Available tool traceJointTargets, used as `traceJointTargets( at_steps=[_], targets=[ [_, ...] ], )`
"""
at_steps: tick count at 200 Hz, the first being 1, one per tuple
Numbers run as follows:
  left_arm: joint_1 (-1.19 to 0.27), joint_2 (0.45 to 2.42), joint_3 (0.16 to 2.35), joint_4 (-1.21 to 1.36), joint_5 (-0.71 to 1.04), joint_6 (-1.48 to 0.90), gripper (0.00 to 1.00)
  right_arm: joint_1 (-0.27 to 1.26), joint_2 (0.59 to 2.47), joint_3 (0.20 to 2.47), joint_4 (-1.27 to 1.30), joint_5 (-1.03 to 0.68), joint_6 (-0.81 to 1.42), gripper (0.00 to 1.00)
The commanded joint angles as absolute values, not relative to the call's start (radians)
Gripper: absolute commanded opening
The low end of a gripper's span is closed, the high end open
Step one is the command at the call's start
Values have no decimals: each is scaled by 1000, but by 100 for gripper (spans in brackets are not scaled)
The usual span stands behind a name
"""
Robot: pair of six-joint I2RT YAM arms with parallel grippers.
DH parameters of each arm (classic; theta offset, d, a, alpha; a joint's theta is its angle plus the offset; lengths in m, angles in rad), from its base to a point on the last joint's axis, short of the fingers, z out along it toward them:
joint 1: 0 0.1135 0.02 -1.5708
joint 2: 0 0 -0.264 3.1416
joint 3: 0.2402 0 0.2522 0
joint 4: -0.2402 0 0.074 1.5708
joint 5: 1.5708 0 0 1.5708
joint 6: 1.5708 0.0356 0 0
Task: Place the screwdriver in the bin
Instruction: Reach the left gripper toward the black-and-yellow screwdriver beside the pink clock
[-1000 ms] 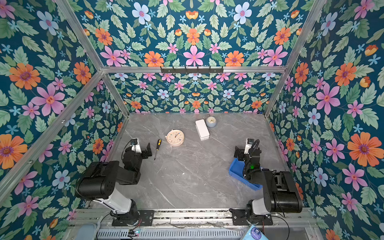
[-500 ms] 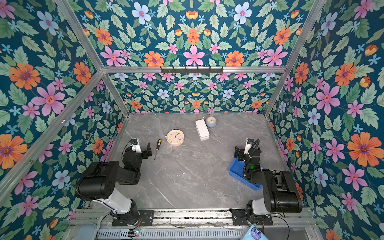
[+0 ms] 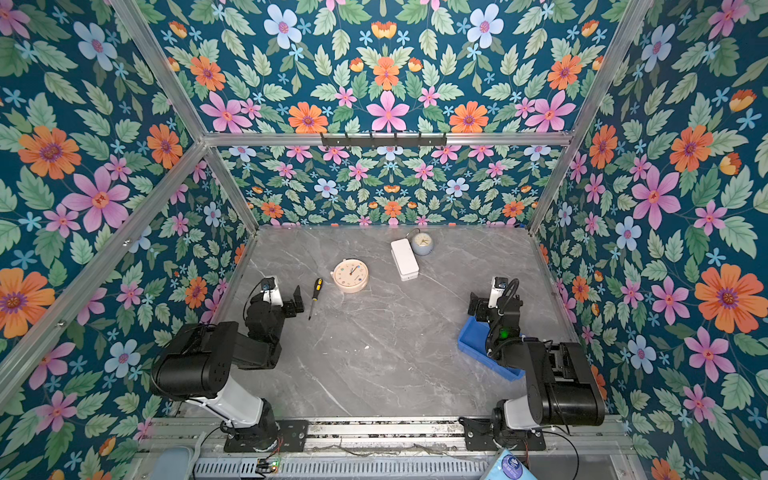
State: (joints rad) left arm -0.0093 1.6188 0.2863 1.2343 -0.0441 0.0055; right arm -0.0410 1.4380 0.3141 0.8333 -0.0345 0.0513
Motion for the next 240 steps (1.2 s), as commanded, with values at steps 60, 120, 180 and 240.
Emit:
traceJointTargets(
  at_steps=[60, 120, 180, 240],
  targets=[
    [-14, 1463, 319, 1058, -40, 11, 100, -41, 1268, 341, 675, -62, 28, 99],
    [-17, 1310, 496, 562, 7, 14, 100, 13, 1060, 392, 436, -94, -77, 99],
    [-66, 1367, 750, 110, -39, -17, 96, 156, 932, 492, 206, -235, -184, 99],
    [-123, 1526, 1006, -211, -54, -11, 93, 328, 903, 531, 194, -334, -162, 99]
  ],
)
